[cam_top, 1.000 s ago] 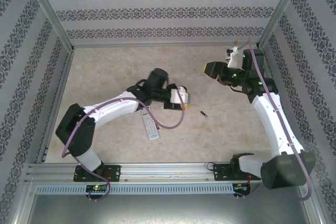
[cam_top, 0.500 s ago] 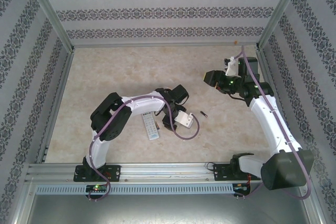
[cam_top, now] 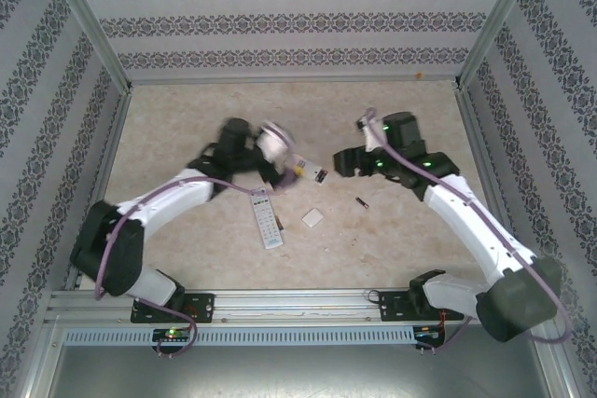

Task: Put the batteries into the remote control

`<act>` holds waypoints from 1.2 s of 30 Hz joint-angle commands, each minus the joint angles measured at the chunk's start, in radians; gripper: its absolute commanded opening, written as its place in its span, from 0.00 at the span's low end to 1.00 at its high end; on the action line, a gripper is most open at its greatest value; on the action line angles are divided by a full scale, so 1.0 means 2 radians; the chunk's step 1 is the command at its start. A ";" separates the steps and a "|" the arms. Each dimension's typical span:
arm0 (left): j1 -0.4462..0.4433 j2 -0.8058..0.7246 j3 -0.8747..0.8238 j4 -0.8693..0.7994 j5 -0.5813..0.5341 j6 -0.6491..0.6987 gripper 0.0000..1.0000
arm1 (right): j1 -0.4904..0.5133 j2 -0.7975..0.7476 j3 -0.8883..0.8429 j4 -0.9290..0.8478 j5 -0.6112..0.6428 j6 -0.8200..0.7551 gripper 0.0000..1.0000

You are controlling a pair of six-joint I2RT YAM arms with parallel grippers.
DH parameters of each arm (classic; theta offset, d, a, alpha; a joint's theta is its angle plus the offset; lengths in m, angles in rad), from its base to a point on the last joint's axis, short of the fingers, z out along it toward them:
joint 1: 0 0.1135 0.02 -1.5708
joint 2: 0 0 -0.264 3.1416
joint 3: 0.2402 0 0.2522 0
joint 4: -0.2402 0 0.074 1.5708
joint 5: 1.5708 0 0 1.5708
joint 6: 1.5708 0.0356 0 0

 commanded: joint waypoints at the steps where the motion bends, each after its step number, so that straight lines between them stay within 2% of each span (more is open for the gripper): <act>1: 0.083 -0.014 -0.054 0.140 0.044 -0.354 0.99 | 0.052 0.047 -0.008 -0.017 0.054 -0.015 0.84; 5: 0.142 -0.008 -0.087 0.148 0.063 -0.454 0.98 | 0.127 0.127 0.004 -0.039 0.073 0.001 0.86; 8: 0.153 0.000 -0.101 0.168 0.078 -0.469 0.98 | 0.170 0.184 0.018 -0.047 0.096 0.009 0.87; 12: 0.152 -0.001 -0.109 0.179 0.084 -0.459 1.00 | 0.182 0.227 0.018 -0.025 0.077 0.032 0.89; 17: 0.153 -0.017 -0.108 0.149 0.076 -0.428 1.00 | 0.198 0.256 0.017 -0.028 0.112 0.017 0.87; 28: 0.153 -0.054 -0.087 0.040 0.040 -0.354 1.00 | 0.211 0.298 0.040 -0.063 0.175 -0.013 0.64; 32: 0.152 -0.059 -0.087 0.029 0.027 -0.343 1.00 | 0.214 0.299 0.045 -0.073 0.189 -0.026 0.55; 36: 0.153 -0.059 -0.085 0.028 0.026 -0.342 1.00 | 0.214 0.297 0.062 -0.090 0.185 -0.053 0.59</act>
